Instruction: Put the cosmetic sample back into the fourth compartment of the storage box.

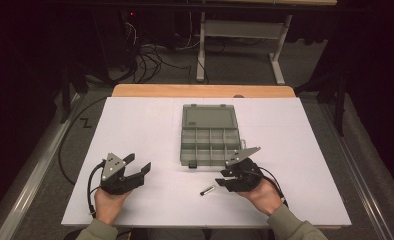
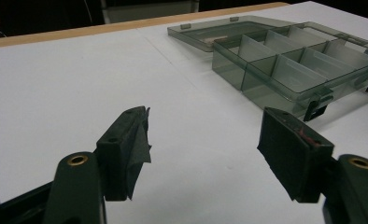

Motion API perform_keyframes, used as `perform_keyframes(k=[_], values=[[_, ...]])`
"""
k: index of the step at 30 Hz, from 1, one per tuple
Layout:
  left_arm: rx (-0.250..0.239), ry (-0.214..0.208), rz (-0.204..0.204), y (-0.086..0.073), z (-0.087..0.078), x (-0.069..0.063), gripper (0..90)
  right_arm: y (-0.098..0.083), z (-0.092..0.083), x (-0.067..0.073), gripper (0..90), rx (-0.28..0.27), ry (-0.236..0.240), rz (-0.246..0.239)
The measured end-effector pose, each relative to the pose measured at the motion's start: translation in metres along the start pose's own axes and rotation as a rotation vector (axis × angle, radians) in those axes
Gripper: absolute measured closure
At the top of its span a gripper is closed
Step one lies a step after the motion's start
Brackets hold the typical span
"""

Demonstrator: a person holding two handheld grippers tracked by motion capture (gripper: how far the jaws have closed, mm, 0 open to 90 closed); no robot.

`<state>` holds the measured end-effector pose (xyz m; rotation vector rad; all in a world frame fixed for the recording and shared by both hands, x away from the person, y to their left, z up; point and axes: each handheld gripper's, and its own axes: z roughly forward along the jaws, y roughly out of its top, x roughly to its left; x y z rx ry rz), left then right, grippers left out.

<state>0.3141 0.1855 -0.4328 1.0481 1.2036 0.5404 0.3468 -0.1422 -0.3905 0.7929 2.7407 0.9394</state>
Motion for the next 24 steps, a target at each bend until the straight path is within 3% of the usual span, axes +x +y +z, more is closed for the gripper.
perform_keyframes(k=[24], values=[[-0.003,-0.001,-0.001,0.000,0.000,0.001,32.9,0.014,0.019,0.013,63.8,0.128,0.035,-0.061]])
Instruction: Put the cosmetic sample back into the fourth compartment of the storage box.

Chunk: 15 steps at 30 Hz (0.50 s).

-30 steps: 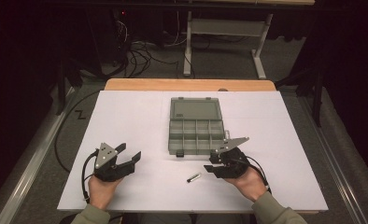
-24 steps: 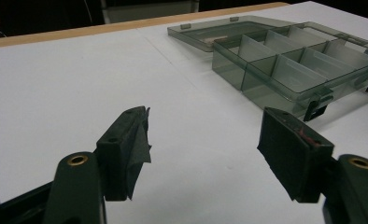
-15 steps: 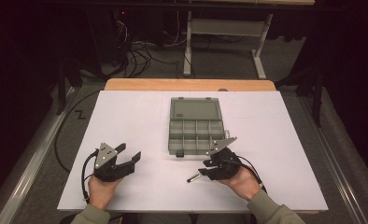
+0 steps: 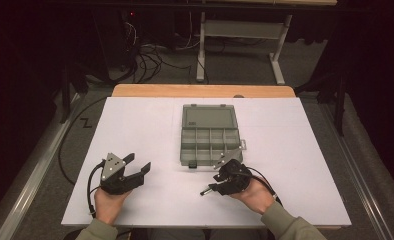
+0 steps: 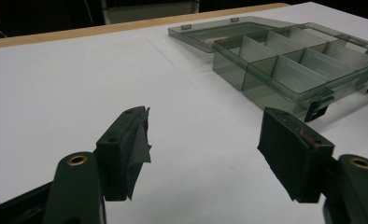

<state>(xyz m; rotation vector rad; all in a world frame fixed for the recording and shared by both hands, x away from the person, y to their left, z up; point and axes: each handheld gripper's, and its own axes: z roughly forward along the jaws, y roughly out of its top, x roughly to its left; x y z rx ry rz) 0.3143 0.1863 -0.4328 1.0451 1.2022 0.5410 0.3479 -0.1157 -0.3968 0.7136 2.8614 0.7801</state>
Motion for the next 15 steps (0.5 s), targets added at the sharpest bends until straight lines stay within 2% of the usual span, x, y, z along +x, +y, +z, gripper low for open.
perform_keyframes(k=[15], values=[[-0.006,-0.001,-0.001,0.001,0.000,0.000,33.1,0.010,0.011,0.005,63.8,0.062,0.007,-0.037]])
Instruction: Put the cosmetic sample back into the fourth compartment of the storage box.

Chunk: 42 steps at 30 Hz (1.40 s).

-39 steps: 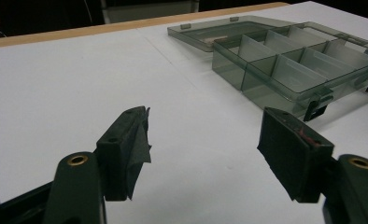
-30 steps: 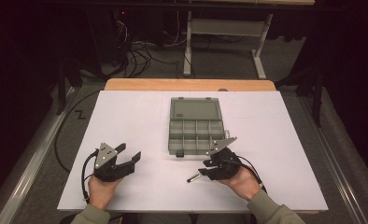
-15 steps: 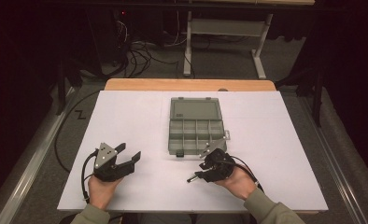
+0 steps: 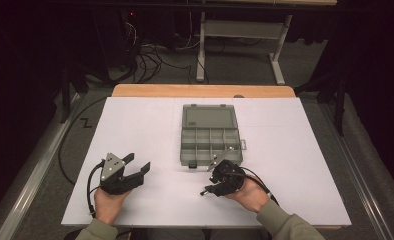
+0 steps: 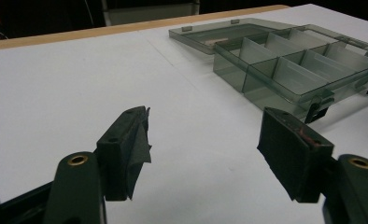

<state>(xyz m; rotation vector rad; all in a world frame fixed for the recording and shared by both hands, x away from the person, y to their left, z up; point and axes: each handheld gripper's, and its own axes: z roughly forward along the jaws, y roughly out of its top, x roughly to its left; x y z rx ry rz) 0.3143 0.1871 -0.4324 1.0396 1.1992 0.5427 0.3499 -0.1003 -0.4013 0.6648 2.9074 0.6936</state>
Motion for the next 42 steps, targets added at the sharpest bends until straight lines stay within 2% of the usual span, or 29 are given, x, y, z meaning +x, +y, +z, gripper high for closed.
perform_keyframes(k=[10,32,36,42], values=[[0.000,-0.005,0.003,0.0001,-0.0007,-0.0010,33.1,0.0051,0.0019,0.0033,63.4,0.026,0.001,-0.024],[0.005,-0.008,0.007,-0.0004,0.0000,-0.0012,33.1,0.0087,0.0050,0.0032,62.6,0.054,0.001,-0.042],[-0.003,-0.003,0.009,0.0001,0.0000,-0.0007,33.1,0.0091,0.0045,0.0036,62.7,0.065,-0.001,-0.061],[-0.002,-0.007,0.012,0.0004,-0.0008,-0.0015,33.0,0.0084,0.0056,0.0038,63.3,0.069,0.000,-0.058]])
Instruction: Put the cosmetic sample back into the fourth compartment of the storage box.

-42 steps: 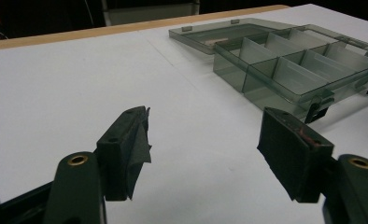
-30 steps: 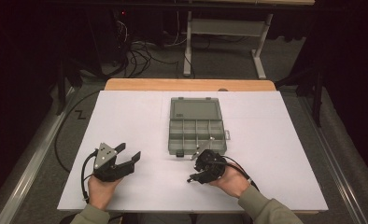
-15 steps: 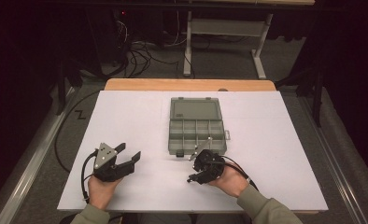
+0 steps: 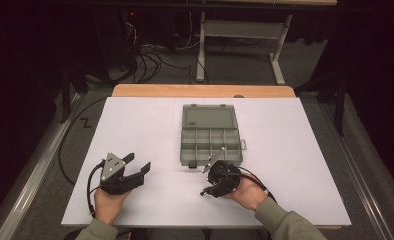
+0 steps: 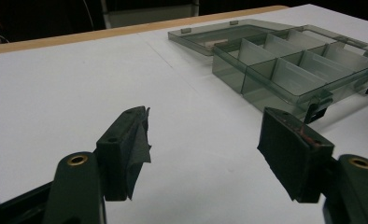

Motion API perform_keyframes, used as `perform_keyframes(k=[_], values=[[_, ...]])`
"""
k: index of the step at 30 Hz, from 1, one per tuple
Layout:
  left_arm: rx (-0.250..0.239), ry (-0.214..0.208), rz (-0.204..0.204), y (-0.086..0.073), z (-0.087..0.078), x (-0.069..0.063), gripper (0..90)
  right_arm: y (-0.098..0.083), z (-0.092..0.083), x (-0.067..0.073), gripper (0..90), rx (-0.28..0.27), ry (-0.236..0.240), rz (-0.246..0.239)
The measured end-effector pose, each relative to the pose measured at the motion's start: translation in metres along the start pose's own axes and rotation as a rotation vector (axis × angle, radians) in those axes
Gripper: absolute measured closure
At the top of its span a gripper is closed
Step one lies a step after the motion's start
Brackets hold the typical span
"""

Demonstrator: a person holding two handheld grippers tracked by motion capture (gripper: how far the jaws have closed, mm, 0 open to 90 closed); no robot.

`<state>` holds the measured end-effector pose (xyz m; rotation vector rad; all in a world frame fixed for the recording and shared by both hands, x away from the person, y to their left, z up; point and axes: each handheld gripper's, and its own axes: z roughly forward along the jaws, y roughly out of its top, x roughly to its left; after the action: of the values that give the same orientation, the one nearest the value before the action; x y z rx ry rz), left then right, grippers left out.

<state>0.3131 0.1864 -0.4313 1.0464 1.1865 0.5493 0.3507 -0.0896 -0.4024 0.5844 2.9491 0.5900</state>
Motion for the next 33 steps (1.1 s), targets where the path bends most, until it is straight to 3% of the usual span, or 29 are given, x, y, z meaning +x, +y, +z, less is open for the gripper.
perform_keyframes(k=[6,21,33], values=[[-0.003,-0.003,0.001,0.0003,-0.0006,-0.0005,33.0,0.0017,0.0050,0.0005,65.1,0.020,-0.002,-0.023],[-0.011,-0.002,-0.011,0.0029,-0.0019,0.0011,33.0,0.0003,0.0033,-0.0043,80.2,0.047,0.006,-0.008],[-0.019,0.001,-0.009,0.0039,-0.0041,0.0019,33.0,-0.0002,0.0070,-0.0034,82.0,0.071,-0.017,-0.012]])
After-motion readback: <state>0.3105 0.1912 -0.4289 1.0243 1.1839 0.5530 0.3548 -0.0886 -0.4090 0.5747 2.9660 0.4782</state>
